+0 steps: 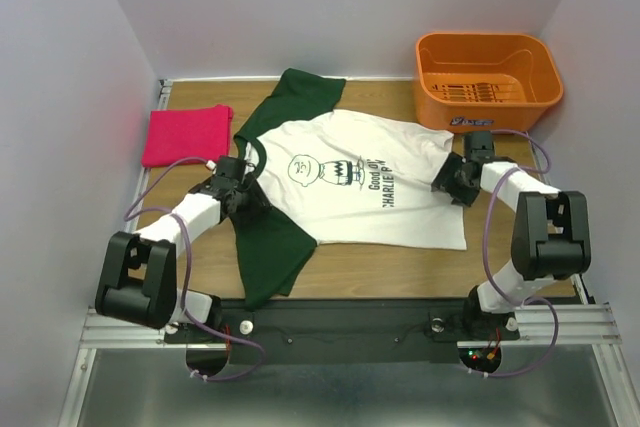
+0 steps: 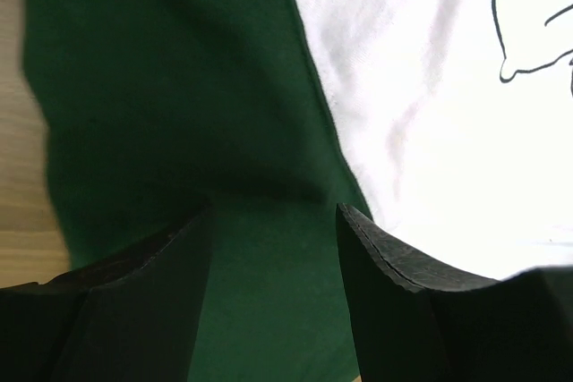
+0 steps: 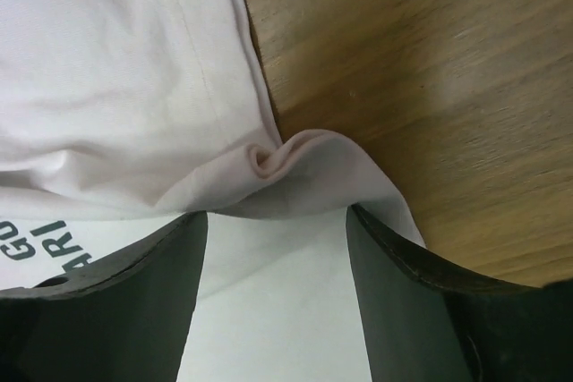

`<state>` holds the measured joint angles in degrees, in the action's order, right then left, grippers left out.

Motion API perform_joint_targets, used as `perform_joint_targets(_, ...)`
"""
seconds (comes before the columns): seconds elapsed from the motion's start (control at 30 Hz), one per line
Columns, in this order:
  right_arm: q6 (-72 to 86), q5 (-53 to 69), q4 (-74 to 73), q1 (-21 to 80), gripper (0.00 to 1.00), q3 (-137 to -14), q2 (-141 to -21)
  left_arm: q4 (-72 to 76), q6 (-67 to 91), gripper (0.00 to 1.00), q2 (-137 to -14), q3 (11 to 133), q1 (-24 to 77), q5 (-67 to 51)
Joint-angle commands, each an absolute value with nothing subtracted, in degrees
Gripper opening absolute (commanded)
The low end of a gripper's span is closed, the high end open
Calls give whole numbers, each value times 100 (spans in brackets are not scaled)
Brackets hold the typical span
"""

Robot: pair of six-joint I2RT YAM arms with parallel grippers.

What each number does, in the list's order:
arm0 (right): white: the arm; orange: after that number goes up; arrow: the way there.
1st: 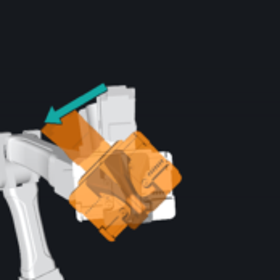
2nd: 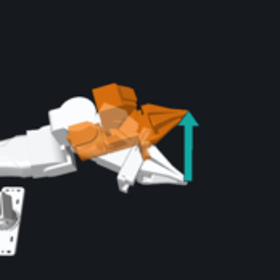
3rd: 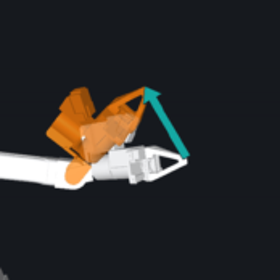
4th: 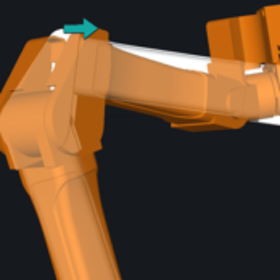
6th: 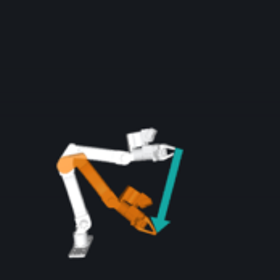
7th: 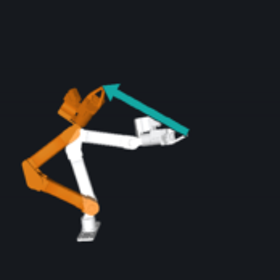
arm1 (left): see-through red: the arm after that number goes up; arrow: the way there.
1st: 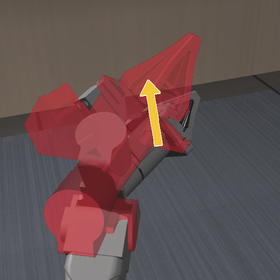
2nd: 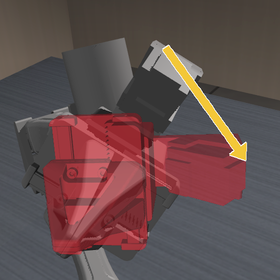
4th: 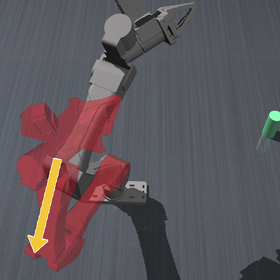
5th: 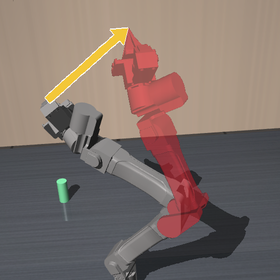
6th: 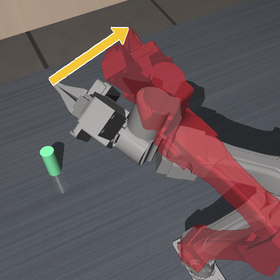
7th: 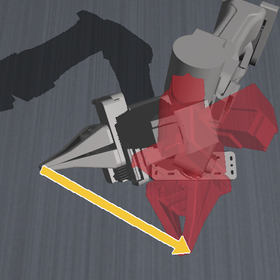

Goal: Fold and stack the t-shirts
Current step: Flatten the tshirt out

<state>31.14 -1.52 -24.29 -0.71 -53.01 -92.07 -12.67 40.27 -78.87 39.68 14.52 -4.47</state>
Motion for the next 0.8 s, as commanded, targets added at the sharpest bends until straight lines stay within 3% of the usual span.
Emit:
perform_joint_targets(0.0, 2646, -36, -2294, -9, 70, -5537, -8729, -1713, 3859, 67, -7103, 4254, 1441, -177)
perform_joint_targets(0.23, 2575, 308, -2373, 2493, 68, -5326, -7963, -1775, 3647, 65, -7083, 4008, 1468, 238)
perform_joint_targets(0.43, 2190, 35, -1952, 5338, 55, -5519, -8296, -1644, 3481, 57, -7513, 4043, 1678, 404)
perform_joint_targets(0.57, 1821, -158, -1601, 6351, 55, -5809, -8911, -1530, 3349, 57, -7821, 4104, 1714, 527)
perform_joint_targets(0.77, 1574, -167, -1239, 6943, 53, -6398, -9789, -1485, 3129, 57, -8191, 4385, 1723, 589)
